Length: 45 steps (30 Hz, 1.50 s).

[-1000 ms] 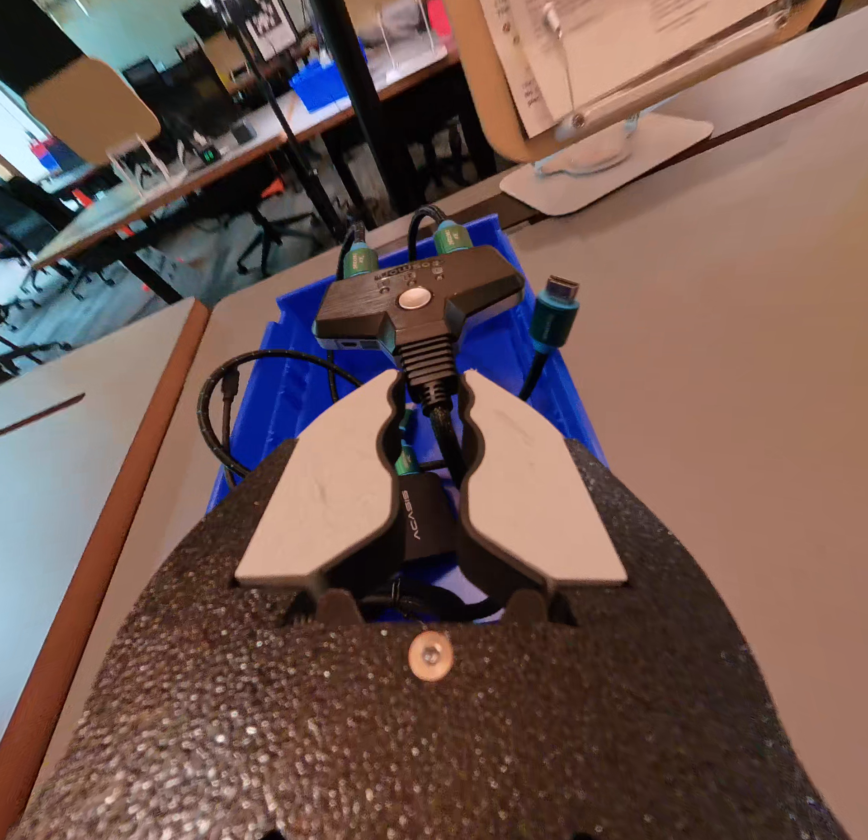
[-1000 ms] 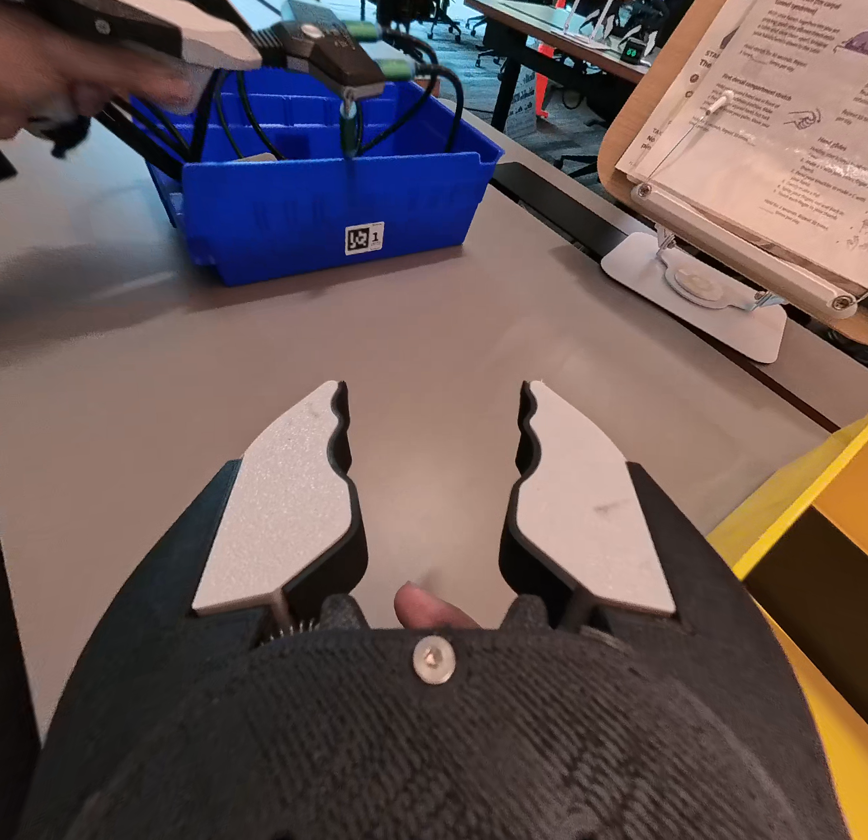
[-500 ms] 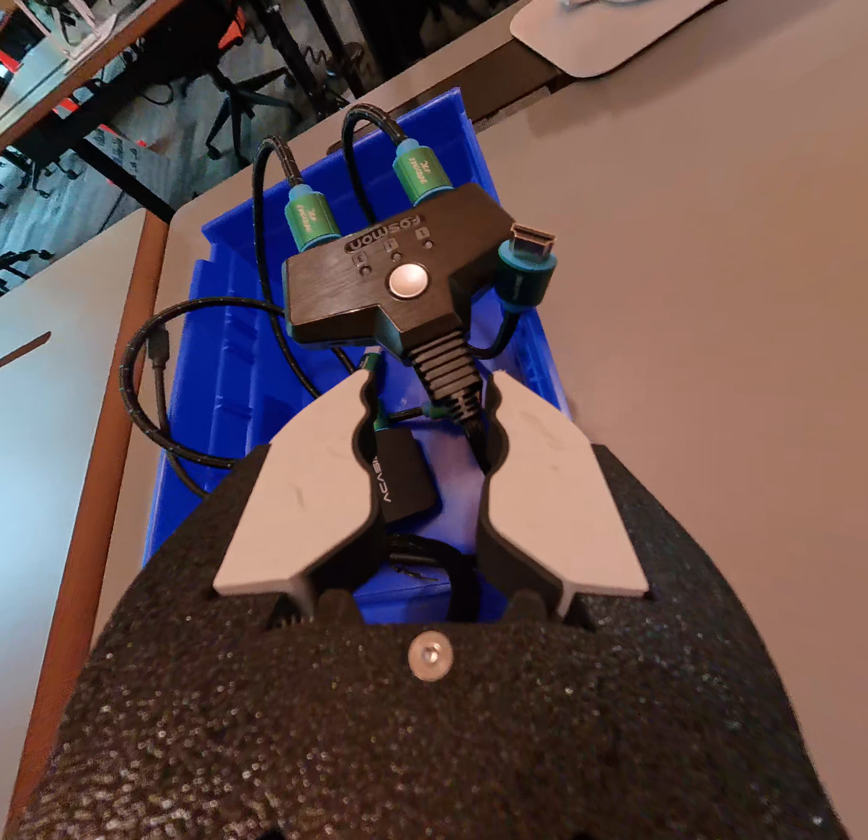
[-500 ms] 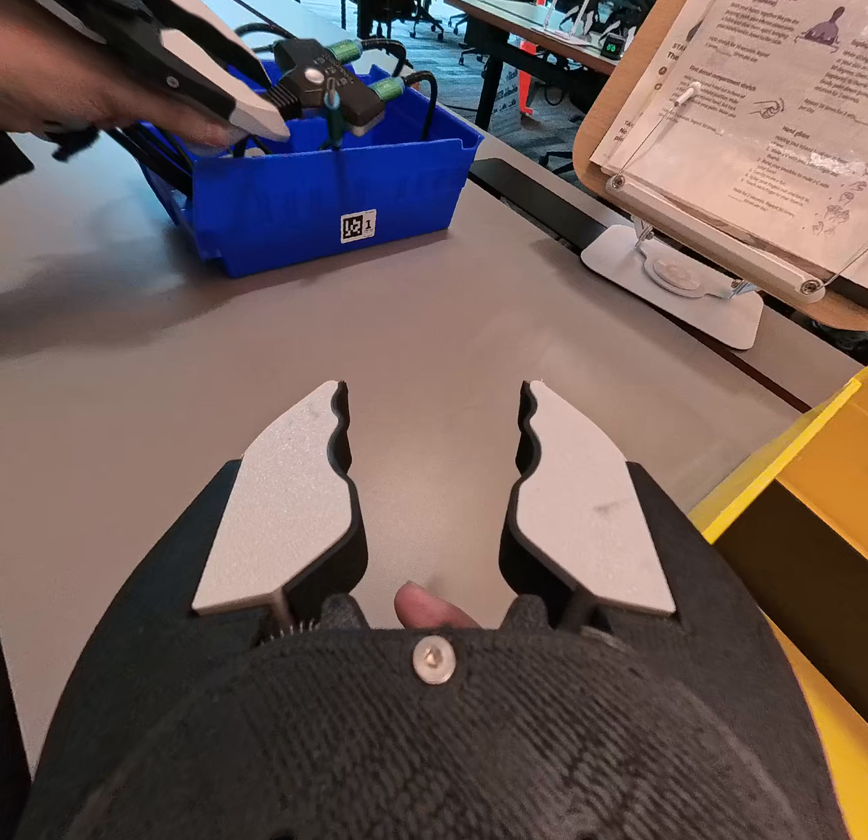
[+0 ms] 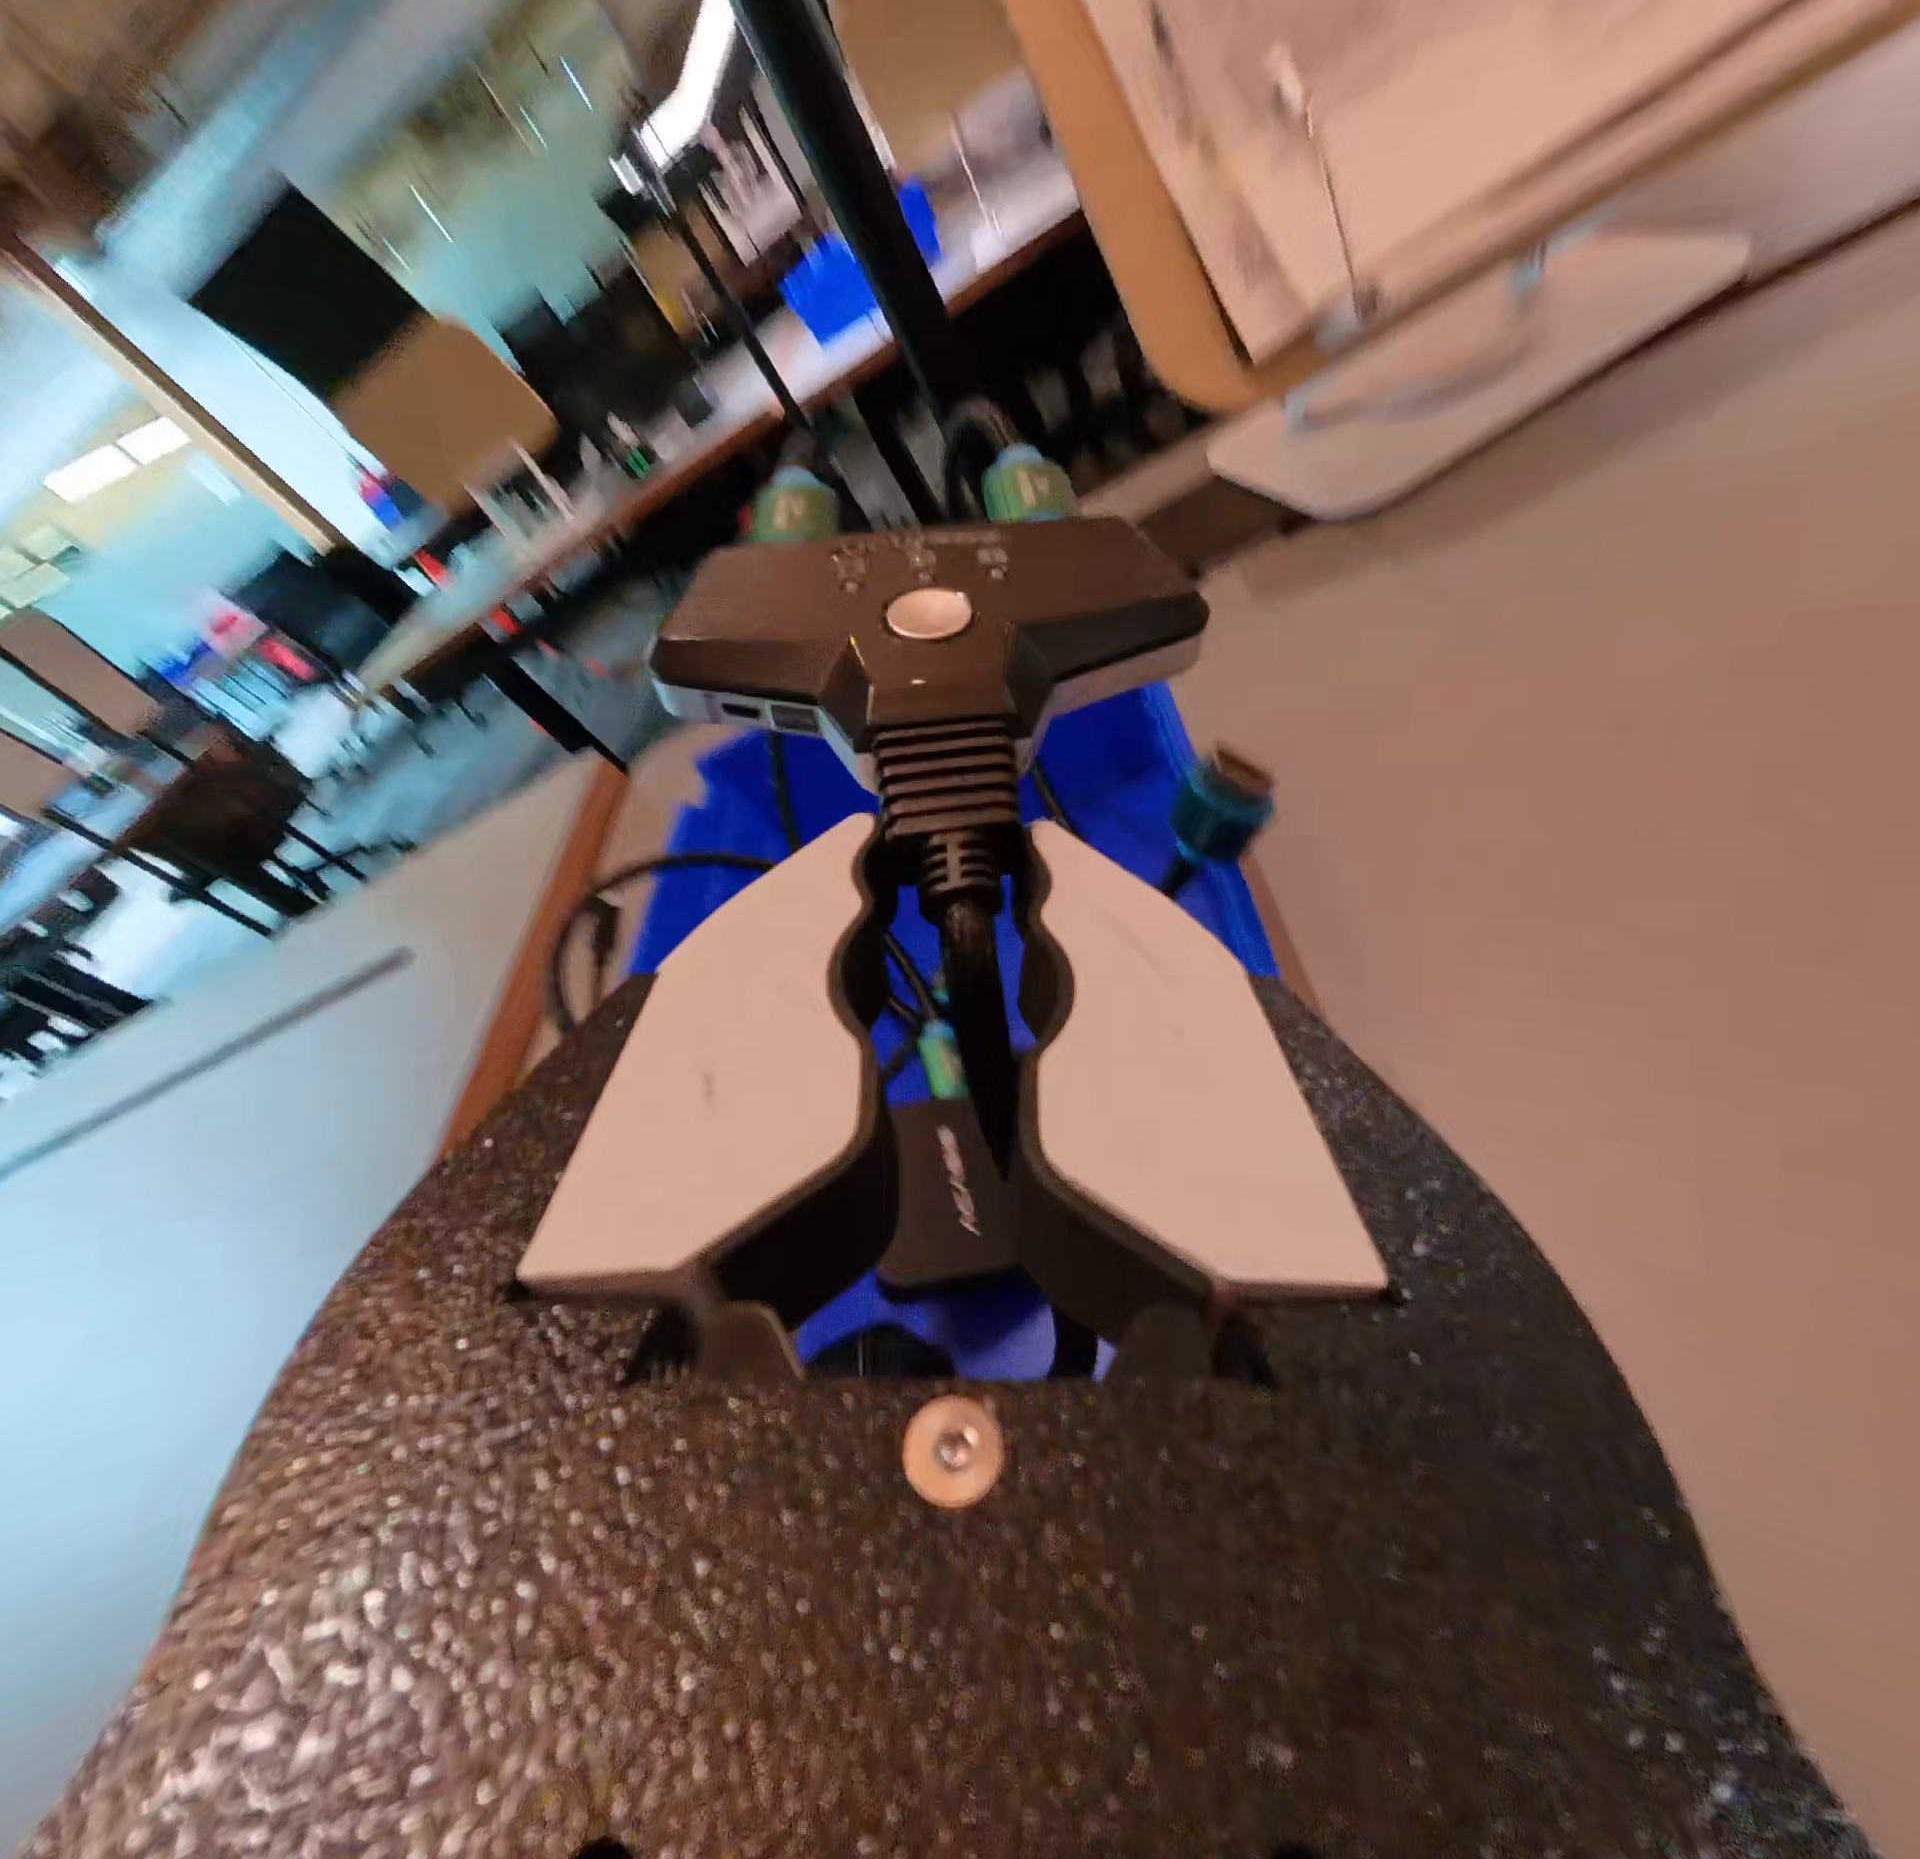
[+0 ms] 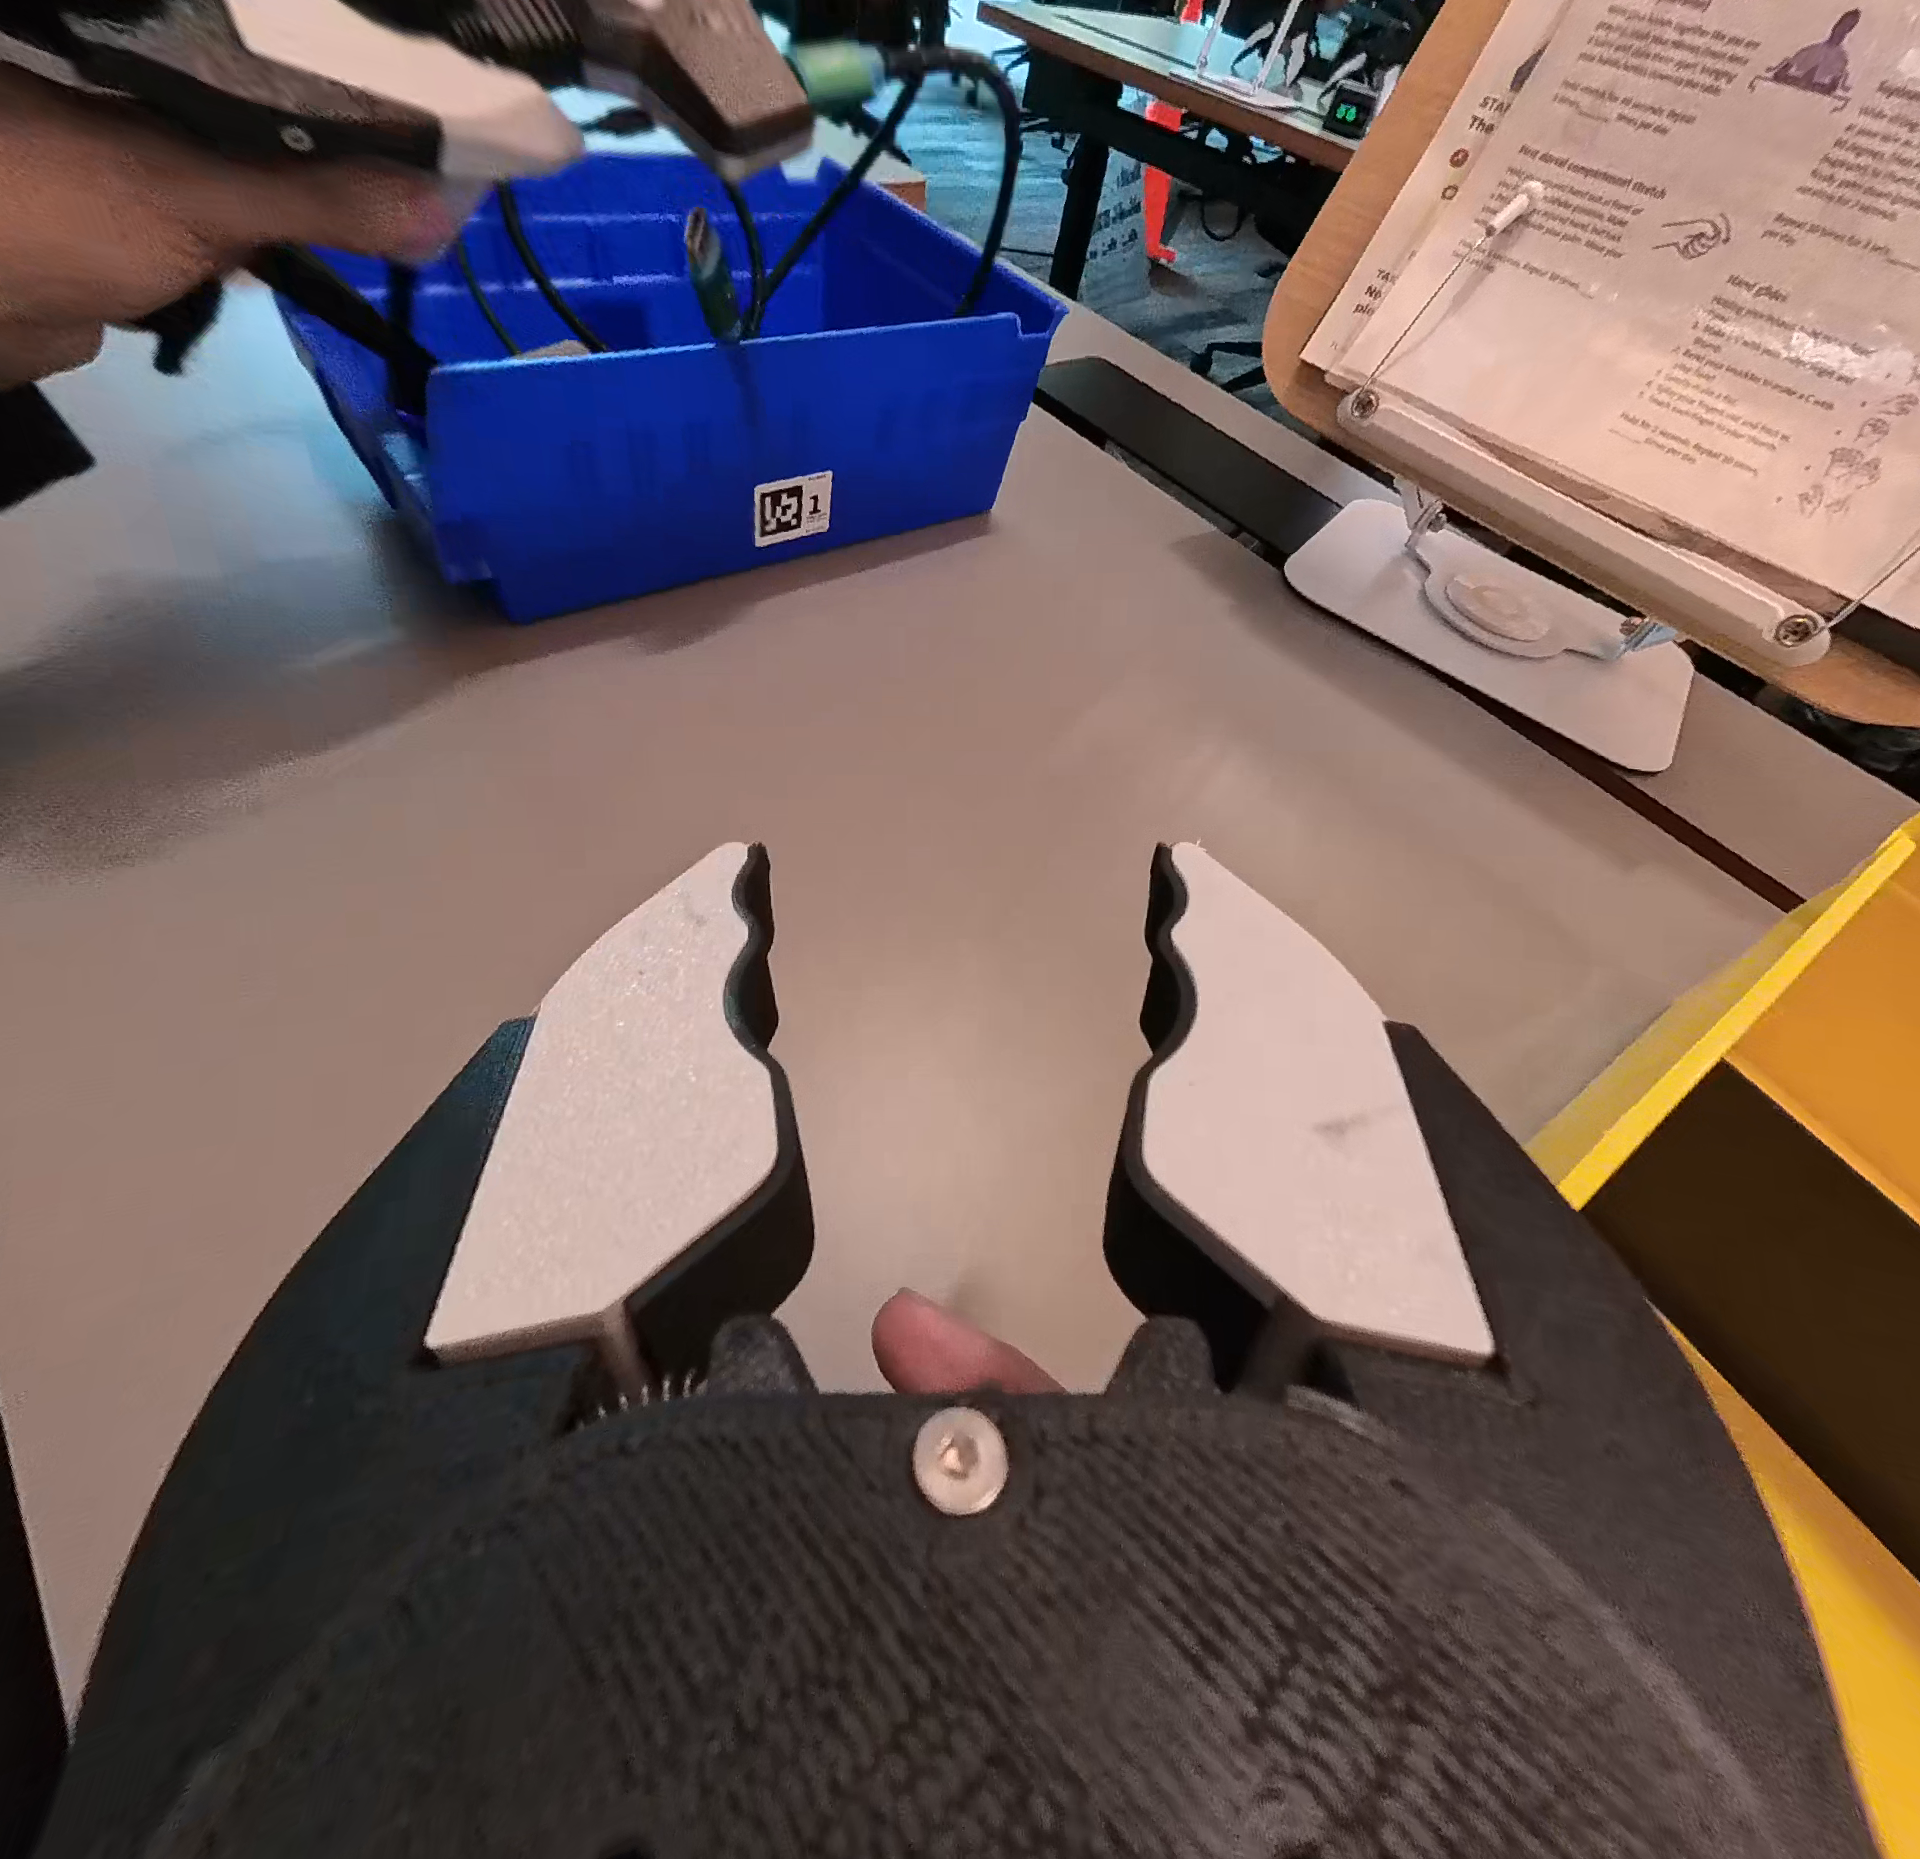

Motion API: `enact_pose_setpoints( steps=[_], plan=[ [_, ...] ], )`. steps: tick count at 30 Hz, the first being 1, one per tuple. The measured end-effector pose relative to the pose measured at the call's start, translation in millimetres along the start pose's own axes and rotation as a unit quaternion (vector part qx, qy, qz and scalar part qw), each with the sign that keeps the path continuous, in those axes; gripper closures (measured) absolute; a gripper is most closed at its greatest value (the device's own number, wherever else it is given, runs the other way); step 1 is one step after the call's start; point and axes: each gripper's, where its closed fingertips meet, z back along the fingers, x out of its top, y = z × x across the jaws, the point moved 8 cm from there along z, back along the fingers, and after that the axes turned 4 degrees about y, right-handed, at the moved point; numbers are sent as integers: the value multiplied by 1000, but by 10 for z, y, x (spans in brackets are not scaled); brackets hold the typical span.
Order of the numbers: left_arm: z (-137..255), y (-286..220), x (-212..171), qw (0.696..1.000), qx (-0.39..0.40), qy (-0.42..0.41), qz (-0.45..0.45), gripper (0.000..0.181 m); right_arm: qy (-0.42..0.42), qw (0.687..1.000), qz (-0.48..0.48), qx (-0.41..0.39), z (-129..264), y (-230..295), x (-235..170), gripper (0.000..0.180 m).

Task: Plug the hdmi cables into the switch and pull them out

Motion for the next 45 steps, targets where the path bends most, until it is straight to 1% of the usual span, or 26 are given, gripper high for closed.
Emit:
enact_pose_setpoints(
  steps=[1,5,9,13,15,18,21,24,27,28,30,32,33,35,38,40,42,43,45],
  plan=[
    [89,52,68,999,14,-29,-4,160,-4,1000,-3,1,3,2,8,110],
    [460,271,385,991,34,-129,4,160,-32,999,-9,18,42,62,92,110],
    [815,398,711,975,50,-217,1,161,-72,997,-7,30,121,156,237,110],
    [1136,429,1077,952,46,-300,-18,162,-109,992,-18,55,209,231,351,108],
    [1290,427,1282,936,45,-347,-42,161,-128,989,-33,67,254,241,394,108],
    [1374,417,1583,921,10,-384,-64,161,-149,985,-47,73,299,218,417,108],
    [1228,403,1749,920,-55,-384,-49,161,-140,987,-57,59,293,140,368,108],
    [1221,232,1695,904,-154,-395,-52,161,-173,980,-77,64,402,83,421,108],
    [1275,-70,1498,884,-234,-401,-64,161,-226,965,-104,83,614,67,549,107],
    [1283,-179,1423,878,-257,-399,-62,161,-243,959,-111,96,679,83,586,104],
    [1287,-394,1266,863,-301,-400,-68,161,-276,943,-131,129,783,137,654,91],
    [1282,-587,1122,849,-337,-401,-67,161,-300,923,-174,168,838,168,695,87],
    [1279,-672,1054,843,-348,-405,-67,161,-304,911,-204,189,836,164,697,87],
    [1260,-820,935,830,-368,-414,-61,161,-286,892,-259,237,761,137,650,94],
    [1219,-1002,795,817,-393,-419,-56,161,-252,860,-315,313,567,146,540,109],
    [1195,-1086,737,812,-404,-416,-60,161,-246,833,-347,353,439,178,500,123],
    [1174,-1142,697,809,-411,-414,-68,161,-256,796,-371,404,351,218,482,138],
    [1161,-1147,681,811,-408,-413,-69,161,-263,780,-381,420,315,224,469,152],
    [1130,-1135,645,815,-406,-407,-73,160,-259,769,-400,426,238,225,432,153]
  ],
)
